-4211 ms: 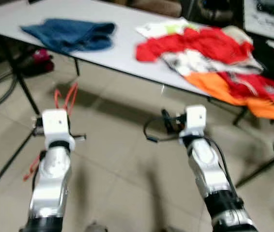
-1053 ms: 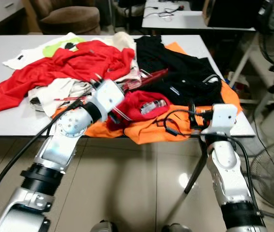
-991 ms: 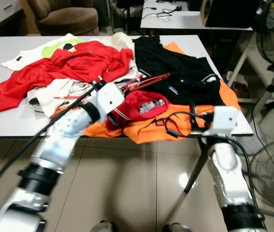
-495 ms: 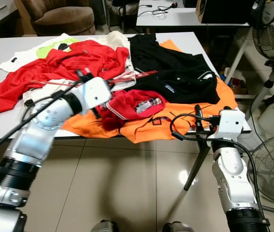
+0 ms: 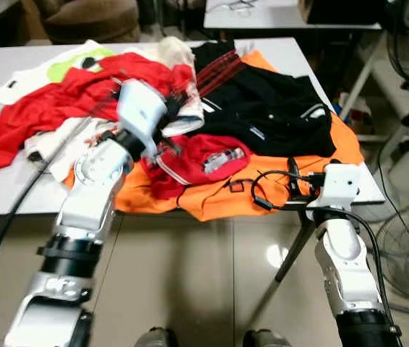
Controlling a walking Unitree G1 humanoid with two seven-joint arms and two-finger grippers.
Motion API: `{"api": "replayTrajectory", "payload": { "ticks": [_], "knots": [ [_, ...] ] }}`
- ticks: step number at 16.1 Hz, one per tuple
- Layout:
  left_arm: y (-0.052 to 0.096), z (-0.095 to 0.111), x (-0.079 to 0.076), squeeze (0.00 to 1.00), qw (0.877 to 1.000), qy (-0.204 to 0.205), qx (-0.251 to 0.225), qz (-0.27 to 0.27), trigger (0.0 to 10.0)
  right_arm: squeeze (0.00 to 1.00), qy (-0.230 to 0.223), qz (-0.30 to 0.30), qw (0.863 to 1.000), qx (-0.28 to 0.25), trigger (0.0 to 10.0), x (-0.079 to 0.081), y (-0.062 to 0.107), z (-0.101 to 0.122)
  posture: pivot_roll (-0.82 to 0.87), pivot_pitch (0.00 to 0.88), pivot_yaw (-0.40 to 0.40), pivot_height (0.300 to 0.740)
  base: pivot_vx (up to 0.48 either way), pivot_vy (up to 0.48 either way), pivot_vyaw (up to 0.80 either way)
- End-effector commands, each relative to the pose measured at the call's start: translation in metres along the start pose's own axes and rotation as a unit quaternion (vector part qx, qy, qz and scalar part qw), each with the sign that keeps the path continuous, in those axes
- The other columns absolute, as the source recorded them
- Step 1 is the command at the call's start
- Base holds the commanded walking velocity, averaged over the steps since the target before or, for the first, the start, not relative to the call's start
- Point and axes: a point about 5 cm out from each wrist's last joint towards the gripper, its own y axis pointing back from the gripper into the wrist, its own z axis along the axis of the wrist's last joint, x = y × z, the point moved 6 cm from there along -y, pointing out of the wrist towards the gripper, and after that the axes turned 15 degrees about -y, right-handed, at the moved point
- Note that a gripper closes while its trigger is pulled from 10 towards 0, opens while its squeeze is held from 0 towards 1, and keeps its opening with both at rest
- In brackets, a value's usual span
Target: Hang hanger
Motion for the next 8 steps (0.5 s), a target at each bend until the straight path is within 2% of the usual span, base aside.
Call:
{"api": "replayTrajectory", "payload": {
  "ticks": [1, 2, 3, 4, 5, 6, 7, 8],
  "knots": [
    [0.005, -0.019, -0.002, 0.00, 0.999, 0.033, 0.030, 0.015, 10.0, 0.00, 0.004, 0.009, 1.000, -0.021, 10.0, 0.005, -0.001, 0.011, -0.12, 0.072, 0.082, 0.740, 0.000, 0.000, 0.00],
    [0.005, -0.025, -0.018, 0.00, 0.998, 0.056, 0.036, 0.010, 10.0, 0.00, 0.014, 0.006, 1.000, -0.021, 10.0, 0.004, -0.001, 0.011, -0.12, 0.072, 0.083, 0.740, 0.000, 0.000, 0.00],
    [0.004, -0.027, -0.031, 0.00, 0.997, 0.074, 0.038, 0.006, 10.0, 0.00, 0.015, 0.004, 1.000, -0.019, 10.0, 0.004, 0.000, 0.011, -0.12, 0.071, 0.084, 0.740, 0.000, 0.000, -0.77],
    [0.004, -0.028, -0.034, 0.00, 0.996, 0.080, 0.040, 0.006, 10.0, 0.00, 0.014, 0.004, 1.000, -0.019, 10.0, 0.004, 0.000, 0.011, -0.12, 0.071, 0.084, 0.740, 0.000, 0.000, -0.74],
    [0.005, -0.035, -0.041, 0.00, 0.991, 0.119, 0.051, 0.019, 10.0, 0.00, 0.016, 0.004, 1.000, -0.021, 10.0, 0.003, 0.000, 0.012, -0.13, 0.066, 0.087, 0.740, 0.000, 0.000, -0.74],
    [0.006, -0.041, -0.040, 0.00, 0.988, 0.138, 0.061, 0.032, 10.0, 0.00, 0.016, 0.004, 1.000, -0.021, 10.0, 0.003, 0.000, 0.011, -0.13, 0.063, 0.089, 0.740, 0.000, 0.000, -0.74],
    [0.010, -0.053, -0.036, 0.00, 0.979, 0.174, 0.084, 0.068, 10.0, 0.00, 0.023, 0.010, 0.999, -0.029, 10.0, 0.005, 0.001, 0.013, -0.13, 0.059, 0.090, 0.740, 0.000, 0.000, -0.66],
    [0.010, -0.053, -0.036, 0.00, 0.979, 0.174, 0.084, 0.068, 10.0, 0.00, 0.023, 0.010, 0.999, -0.029, 10.0, 0.005, 0.001, 0.013, -0.13, 0.059, 0.090, 0.740, 0.000, 0.000, -0.66]
  ]
}}
